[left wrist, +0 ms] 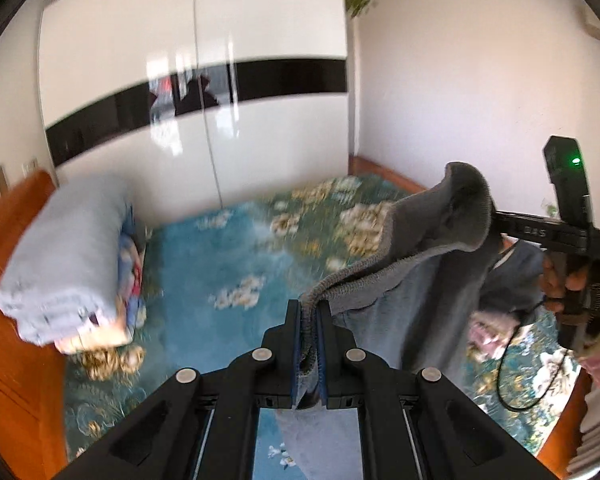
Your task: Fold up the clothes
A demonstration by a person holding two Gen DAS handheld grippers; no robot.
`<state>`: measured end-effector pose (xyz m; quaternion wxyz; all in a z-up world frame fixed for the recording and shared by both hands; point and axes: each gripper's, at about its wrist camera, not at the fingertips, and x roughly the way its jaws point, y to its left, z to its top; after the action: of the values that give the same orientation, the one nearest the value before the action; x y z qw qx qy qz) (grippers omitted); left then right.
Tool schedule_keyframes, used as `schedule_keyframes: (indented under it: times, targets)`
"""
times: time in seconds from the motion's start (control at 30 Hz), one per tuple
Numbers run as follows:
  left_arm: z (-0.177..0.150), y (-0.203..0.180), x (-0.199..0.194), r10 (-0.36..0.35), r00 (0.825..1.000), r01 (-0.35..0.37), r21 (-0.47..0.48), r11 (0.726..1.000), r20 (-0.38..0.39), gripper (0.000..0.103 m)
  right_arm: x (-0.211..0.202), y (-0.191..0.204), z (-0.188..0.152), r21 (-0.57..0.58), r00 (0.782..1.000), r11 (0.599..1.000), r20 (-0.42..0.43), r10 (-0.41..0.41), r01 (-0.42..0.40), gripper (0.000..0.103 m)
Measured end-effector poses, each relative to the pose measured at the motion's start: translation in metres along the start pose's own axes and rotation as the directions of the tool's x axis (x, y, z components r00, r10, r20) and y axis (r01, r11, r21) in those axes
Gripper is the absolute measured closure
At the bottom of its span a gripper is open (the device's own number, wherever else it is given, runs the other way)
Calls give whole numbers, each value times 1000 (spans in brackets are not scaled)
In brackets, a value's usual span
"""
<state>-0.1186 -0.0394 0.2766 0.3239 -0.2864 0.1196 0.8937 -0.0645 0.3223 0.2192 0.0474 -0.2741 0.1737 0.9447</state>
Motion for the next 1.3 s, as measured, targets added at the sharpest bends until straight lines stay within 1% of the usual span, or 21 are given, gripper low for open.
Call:
schedule_keyframes:
  times: [0.07,0.13,0.23,0.37,0.43,0.47,0.53,0.57,0.63,0.67,0.7,0.73,0.8,0.83,0.9,0.97,1.03,1.07,1.13,1.2,1.3]
  targets:
    - [14,-16,-29,-23,999,23,17,1000,34,95,-36,8,21,-29,997,999,70,20,-18,97]
    - [24,-36,-55,-43,997,40,52,998,65,95,-64,11,29,-48,994,999,111,21,-15,97]
    - [35,-59,-79,-119,990,115,57,992,80,95,-102,9,34,-51,988,999,156,19,-12,97]
    - [50,-97,-101,-261,960,253,81,964,106,95,-151,-9,36,-1,979,1000,202,-21,22,97]
    - [63,-109,-113,-360,922,351,86,932,141,96,-179,-10,44,4,971,997,226,-75,76,97]
    - [70,-114,-119,-411,898,402,87,911,159,102,-193,-11,49,5,966,995,237,-103,105,97]
    - [84,-116,-143,-510,828,500,104,860,232,103,-222,-11,59,8,952,987,261,-158,162,98]
    - [89,-114,-155,-528,805,516,120,848,271,103,-235,-3,68,-14,945,982,274,-179,190,98]
    - [95,-102,-174,-547,770,533,139,834,329,103,-261,18,89,-72,930,967,301,-213,244,98]
    - [95,-94,-176,-548,766,540,126,832,335,103,-267,33,99,-105,925,957,306,-227,269,98]
    - [93,-84,-174,-546,769,547,102,831,333,103,-271,48,109,-139,920,946,309,-240,293,98]
    - [87,-70,-167,-530,785,541,61,839,321,103,-268,65,118,-172,918,933,304,-254,315,98]
    - [66,-37,-146,-477,833,506,-34,862,280,103,-254,98,129,-237,916,905,287,-282,353,98]
    - [51,-17,-133,-443,862,477,-96,874,248,103,-242,115,130,-275,921,894,269,-283,355,98]
    - [3,29,-110,-373,911,407,-245,880,174,102,-217,137,123,-338,943,889,224,-244,310,98]
    - [-52,79,-93,-308,947,320,-402,858,94,102,-176,158,108,-409,974,885,134,-184,223,98]
    - [-109,122,-84,-260,965,226,-550,804,18,103,-126,176,86,-461,991,878,25,-134,130,98]
    - [-142,141,-82,-241,970,179,-619,765,-18,103,-95,186,73,-485,993,871,-36,-112,80,98]
    - [-203,173,-83,-211,973,81,-723,686,-91,102,-32,208,39,-517,985,855,-161,-55,-37,98]
    - [-263,177,-99,-185,971,-4,-782,623,-152,102,31,238,1,-533,962,834,-274,-14,-139,98]
    - [-331,182,-118,-155,965,-102,-844,527,-213,102,120,279,-70,-512,902,816,-432,25,-268,98]
